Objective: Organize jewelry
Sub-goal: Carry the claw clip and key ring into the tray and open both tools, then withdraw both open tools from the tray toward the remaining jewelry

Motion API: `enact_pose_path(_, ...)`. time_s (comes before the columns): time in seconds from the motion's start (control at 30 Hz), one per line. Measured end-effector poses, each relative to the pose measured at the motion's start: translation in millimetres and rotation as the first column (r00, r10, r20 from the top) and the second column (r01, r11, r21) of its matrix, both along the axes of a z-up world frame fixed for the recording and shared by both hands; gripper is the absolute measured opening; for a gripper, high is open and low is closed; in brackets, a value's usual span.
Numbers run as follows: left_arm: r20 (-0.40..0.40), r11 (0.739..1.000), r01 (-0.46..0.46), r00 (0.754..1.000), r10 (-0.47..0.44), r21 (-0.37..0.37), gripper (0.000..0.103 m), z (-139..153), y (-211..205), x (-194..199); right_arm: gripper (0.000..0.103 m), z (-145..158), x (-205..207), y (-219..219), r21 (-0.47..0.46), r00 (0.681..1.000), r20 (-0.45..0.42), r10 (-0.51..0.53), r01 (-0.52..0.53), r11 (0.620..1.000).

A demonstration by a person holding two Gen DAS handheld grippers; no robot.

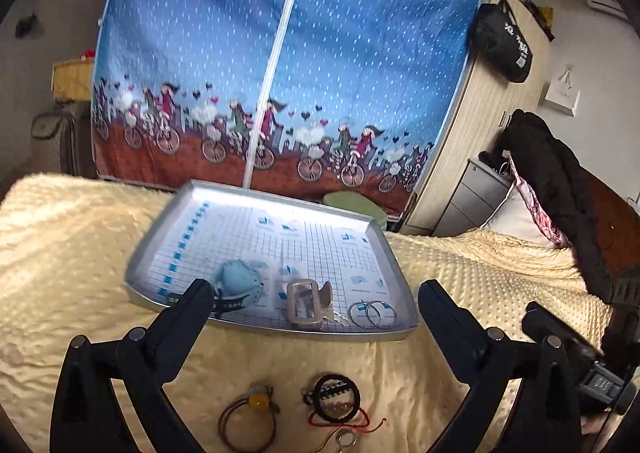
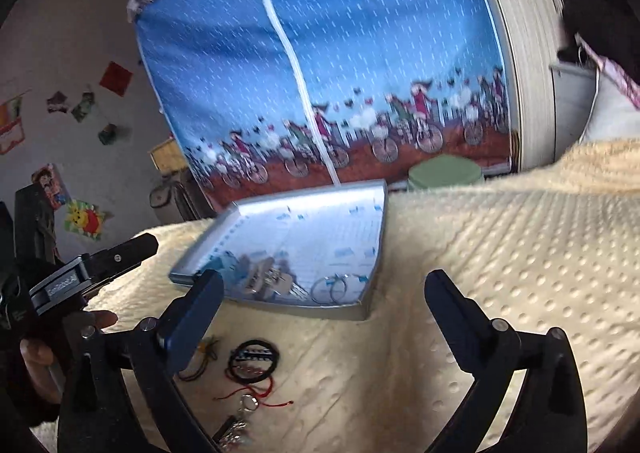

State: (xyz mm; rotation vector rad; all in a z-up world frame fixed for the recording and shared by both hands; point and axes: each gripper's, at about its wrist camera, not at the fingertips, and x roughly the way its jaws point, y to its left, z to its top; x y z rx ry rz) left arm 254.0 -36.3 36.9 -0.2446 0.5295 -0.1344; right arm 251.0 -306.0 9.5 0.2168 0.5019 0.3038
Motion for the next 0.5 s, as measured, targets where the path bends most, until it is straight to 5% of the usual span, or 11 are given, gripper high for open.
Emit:
enact_pose_path(0.23, 0.115, 0.998, -0.039, 0.993, 0.033, 0.049, 0.103, 30, 9, -63, 0.101, 31, -48, 5, -0.019, 0.996, 0.089, 0.004, -0.002, 1.000)
enact_pose_path(0.5, 0.146, 0.993, -0.093, 0.986, 0.083, 0.066, 0.103, 45, 29, -120, 0.101, 45, -101, 21, -0.056, 0.995, 0.087, 0.052, -0.047, 0.997)
